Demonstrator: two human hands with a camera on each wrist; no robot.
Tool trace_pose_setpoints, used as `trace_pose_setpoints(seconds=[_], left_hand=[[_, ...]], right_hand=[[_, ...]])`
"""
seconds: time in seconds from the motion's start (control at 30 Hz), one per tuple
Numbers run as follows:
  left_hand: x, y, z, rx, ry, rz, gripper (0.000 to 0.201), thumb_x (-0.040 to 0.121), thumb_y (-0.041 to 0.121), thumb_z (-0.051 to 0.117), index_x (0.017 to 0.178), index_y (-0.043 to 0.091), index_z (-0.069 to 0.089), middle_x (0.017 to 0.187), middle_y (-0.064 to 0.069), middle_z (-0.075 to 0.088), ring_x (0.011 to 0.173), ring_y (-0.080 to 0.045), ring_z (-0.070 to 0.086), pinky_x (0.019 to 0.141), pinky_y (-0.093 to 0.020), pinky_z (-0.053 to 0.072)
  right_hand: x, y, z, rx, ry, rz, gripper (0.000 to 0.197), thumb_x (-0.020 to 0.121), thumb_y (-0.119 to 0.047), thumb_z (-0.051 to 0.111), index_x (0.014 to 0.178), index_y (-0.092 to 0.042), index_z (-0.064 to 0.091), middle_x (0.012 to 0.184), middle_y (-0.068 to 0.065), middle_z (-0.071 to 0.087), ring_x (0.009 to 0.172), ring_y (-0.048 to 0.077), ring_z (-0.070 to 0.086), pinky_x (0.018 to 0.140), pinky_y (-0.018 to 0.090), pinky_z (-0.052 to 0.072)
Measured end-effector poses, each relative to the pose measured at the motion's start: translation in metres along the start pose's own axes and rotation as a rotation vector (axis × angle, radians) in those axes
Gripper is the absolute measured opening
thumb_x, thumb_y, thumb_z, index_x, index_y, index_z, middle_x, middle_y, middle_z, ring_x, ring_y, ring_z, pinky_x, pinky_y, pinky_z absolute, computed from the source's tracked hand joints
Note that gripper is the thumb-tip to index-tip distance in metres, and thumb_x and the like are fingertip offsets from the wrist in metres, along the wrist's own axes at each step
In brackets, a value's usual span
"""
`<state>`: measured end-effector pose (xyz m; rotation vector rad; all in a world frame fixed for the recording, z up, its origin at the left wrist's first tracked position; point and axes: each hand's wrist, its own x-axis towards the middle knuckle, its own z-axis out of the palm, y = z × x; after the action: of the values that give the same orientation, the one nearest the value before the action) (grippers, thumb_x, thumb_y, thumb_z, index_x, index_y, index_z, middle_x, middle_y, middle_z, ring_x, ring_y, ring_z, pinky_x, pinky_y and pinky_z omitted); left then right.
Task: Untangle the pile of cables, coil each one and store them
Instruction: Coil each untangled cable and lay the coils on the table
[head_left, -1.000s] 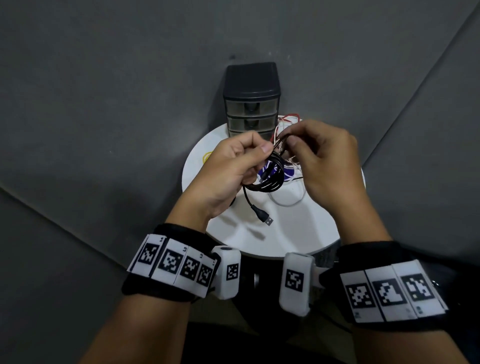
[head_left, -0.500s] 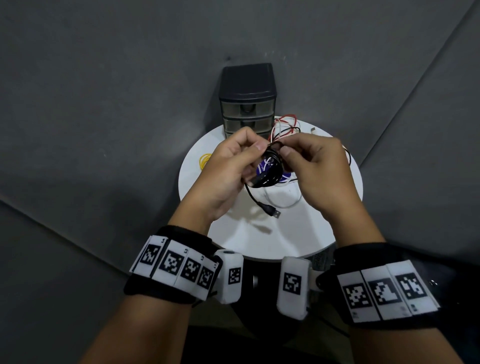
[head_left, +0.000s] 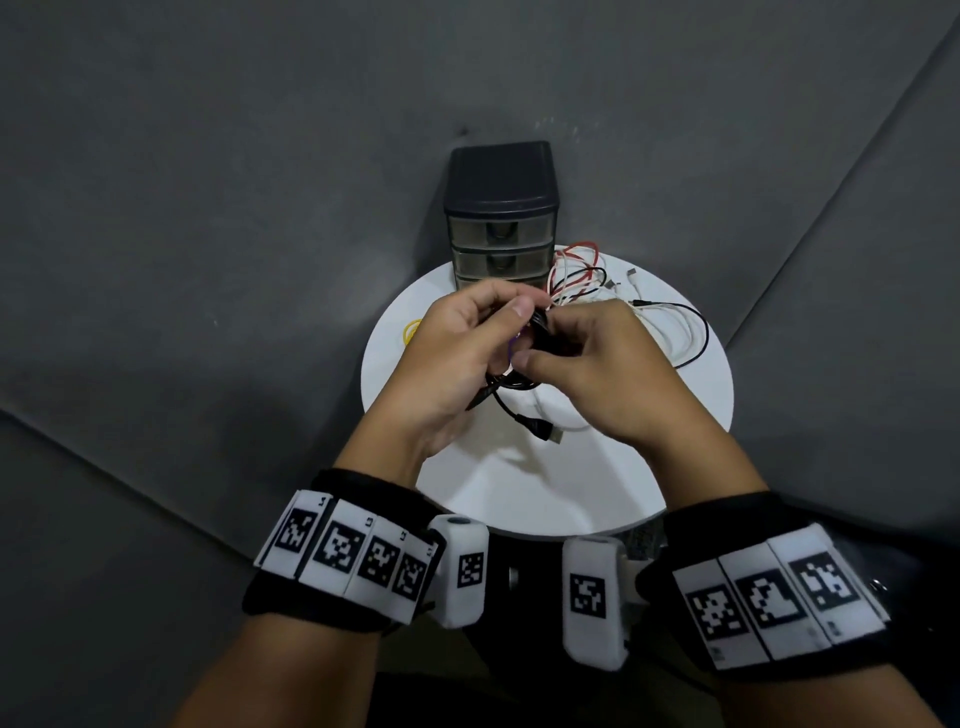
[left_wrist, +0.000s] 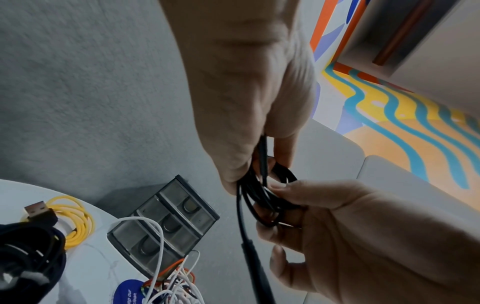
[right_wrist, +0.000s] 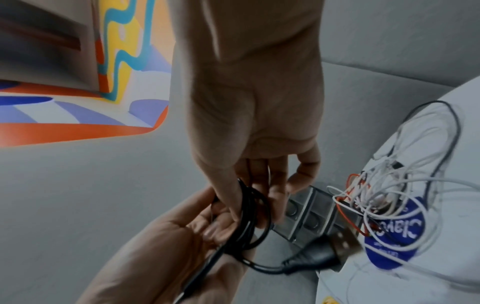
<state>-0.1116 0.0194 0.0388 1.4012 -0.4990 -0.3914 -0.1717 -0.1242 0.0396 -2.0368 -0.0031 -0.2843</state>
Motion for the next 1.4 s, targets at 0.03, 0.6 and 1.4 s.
trace_pose_setpoints(seconds=[0.03,0.6,1.4], left_hand=[[0.000,-0.001,-0.002,0.001,-0.003,-0.001,0.018,0.105,0.013,0.052,0.107,0.009,0.069,0.052,0.015,0.045,0.056,-0.009,0.034,0.058,-0.022,0.033],[0.012,-0.011,-0.018,-0.065,0.269,-0.024,0.021,0.105,0.017,0.052,0.097,0.012,0.071,0.055,0.013,0.041,0.053,-0.008,0.028,0.052,-0.021,0.030],[0.019,0.008,0.002,-0.090,0.145,0.024,0.029,0.104,0.016,0.049,0.084,0.021,0.069,0.069,-0.003,0.051,0.055,-0.008,0.038,0.052,-0.025,0.026]], right_hand=[[0.002,-0.001,0.000,-0.039,-0.030,0.005,0.015,0.086,-0.016,0.067,0.083,-0.002,0.070,0.083,0.026,0.067,0.079,0.040,0.065,0.079,0.057,0.053],[0.019,-0.004,-0.007,-0.276,-0.236,0.116,0.014,0.091,-0.014,0.070,0.078,-0.013,0.075,0.060,-0.001,0.066,0.050,0.016,0.060,0.053,0.017,0.043],[0.042,-0.015,-0.019,-0.052,0.003,-0.142,0.042,0.072,-0.020,0.091,0.093,-0.010,0.057,0.073,-0.004,0.052,0.063,0.007,0.044,0.058,0.019,0.039]])
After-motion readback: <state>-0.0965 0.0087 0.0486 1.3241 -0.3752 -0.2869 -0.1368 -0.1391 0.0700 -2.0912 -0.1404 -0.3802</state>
